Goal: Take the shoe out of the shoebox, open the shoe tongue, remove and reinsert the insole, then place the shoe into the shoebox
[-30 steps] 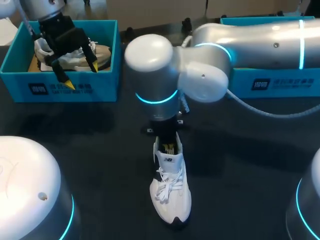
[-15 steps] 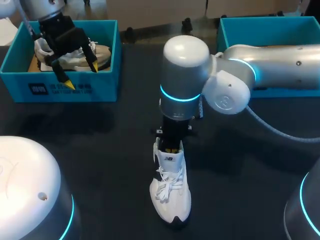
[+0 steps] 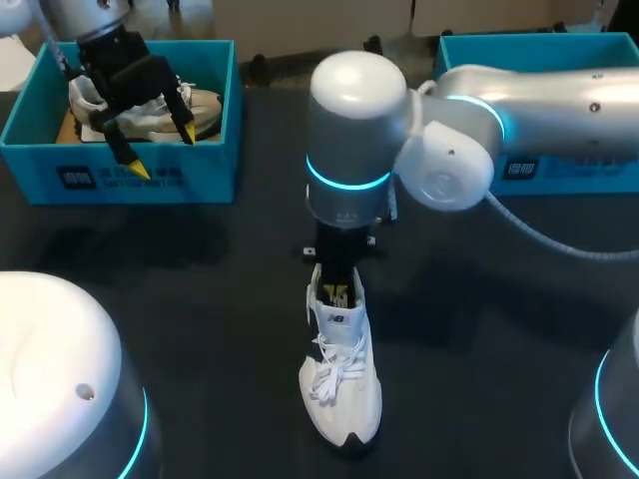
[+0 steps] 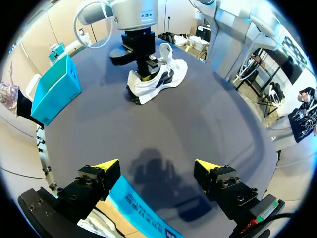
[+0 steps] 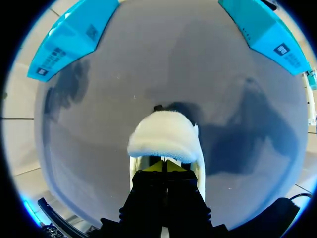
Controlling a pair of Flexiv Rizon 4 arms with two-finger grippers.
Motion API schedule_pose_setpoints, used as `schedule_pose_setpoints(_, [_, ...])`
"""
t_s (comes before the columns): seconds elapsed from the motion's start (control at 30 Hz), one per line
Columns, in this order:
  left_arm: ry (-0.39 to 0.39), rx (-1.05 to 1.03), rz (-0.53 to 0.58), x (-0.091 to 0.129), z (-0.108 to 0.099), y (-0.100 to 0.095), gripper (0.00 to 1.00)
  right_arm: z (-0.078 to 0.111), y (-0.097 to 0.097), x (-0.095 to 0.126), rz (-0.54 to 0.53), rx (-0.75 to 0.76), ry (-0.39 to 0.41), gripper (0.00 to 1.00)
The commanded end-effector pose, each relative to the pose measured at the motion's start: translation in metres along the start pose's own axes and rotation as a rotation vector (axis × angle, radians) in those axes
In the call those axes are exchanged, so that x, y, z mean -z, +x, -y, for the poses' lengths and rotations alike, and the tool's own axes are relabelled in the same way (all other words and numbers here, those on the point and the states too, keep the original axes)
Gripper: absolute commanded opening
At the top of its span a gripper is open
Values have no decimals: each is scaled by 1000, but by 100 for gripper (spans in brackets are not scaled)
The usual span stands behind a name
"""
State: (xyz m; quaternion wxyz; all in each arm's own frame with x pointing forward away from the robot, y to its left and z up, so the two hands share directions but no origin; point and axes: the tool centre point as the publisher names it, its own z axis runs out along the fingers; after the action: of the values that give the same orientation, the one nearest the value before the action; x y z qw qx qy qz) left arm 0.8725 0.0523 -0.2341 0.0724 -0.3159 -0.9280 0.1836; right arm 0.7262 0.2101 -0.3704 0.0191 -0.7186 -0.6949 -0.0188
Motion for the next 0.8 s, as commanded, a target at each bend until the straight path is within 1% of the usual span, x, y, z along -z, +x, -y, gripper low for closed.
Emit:
schedule_pose_setpoints(0.03, [-2, 0, -1, 1, 0, 1, 100, -3, -3, 1, -10, 10, 7, 0])
schedule_pose_setpoints(0.2, [-2, 0, -1, 1, 0, 1, 100, -2, -7, 1, -34, 26, 1, 0])
schedule_pose_setpoints(0.33, [-2, 0, -1, 1, 0, 1, 100, 0, -5, -1, -36, 47, 27, 0])
schedule_pose_setpoints(0.4, [-2, 0, -1, 1, 0, 1, 100, 5, -4, -2, -42, 47, 36, 0])
schedule_pose_setpoints(0.63, [-2, 0, -1, 1, 0, 1, 100, 22, 4, -3, -28, 86, 111, 0])
schedule_pose_setpoints(0.8, [-2, 0, -1, 1, 0, 1, 100, 31, 6, 0, -12, 114, 116, 0])
